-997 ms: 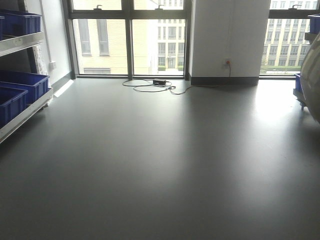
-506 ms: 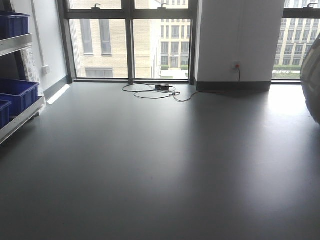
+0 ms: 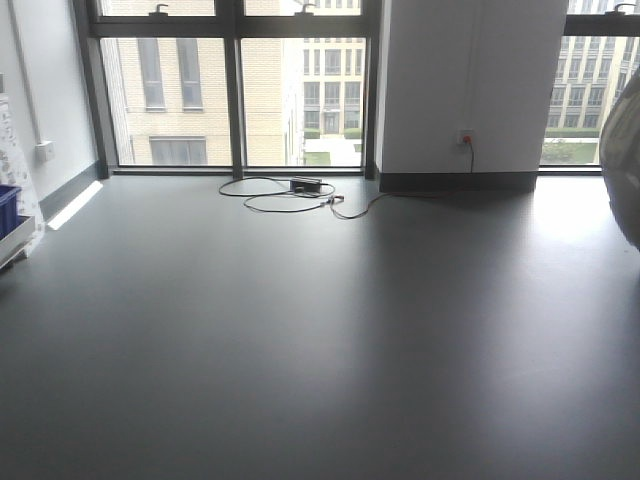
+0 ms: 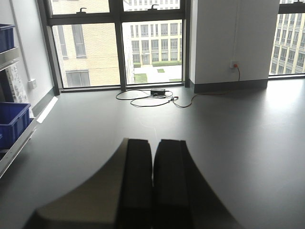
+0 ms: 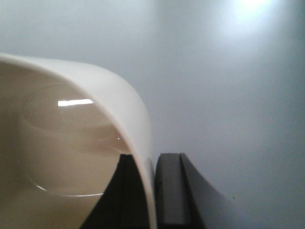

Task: Move white bin to right shelf second layer
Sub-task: 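Drive the base across the room toward the blue-crate roller shelf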

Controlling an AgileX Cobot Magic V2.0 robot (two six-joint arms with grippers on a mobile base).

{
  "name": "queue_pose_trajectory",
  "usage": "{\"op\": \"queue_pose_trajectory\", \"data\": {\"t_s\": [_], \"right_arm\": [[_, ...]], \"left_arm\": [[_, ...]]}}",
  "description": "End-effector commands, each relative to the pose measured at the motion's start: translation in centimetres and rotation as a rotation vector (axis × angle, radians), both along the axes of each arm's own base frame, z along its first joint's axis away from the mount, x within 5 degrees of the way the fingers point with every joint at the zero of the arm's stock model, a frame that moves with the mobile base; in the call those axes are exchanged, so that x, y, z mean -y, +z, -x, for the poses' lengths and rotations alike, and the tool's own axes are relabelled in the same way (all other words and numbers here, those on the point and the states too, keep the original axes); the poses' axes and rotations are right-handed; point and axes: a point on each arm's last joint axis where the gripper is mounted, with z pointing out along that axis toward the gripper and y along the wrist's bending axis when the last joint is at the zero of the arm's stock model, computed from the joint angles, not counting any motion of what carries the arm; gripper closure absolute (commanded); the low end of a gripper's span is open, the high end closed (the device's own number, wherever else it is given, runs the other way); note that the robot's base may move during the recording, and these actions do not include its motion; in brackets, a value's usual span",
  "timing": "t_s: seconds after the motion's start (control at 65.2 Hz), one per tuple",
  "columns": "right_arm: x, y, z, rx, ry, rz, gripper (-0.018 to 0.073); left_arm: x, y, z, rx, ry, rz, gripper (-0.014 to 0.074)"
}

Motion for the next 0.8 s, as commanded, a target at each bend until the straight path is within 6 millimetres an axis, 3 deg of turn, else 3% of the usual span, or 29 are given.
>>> {"op": "queue_pose_trajectory", "data": {"t_s": [0.0,0.782], "right_arm": [[-0.01,1.64,-0.44,0.118,0.000,-0.008,0.0511],[-0.01,1.61,-0.51,0.115,0.000,-0.008,0.0511]], "left_arm": [[-0.03,-0.39,-0.02,0.061,0.001,0.017,0.0512],[-0.03,-0.39,-0.02,0.061,0.001,0.017,0.0512]]}}
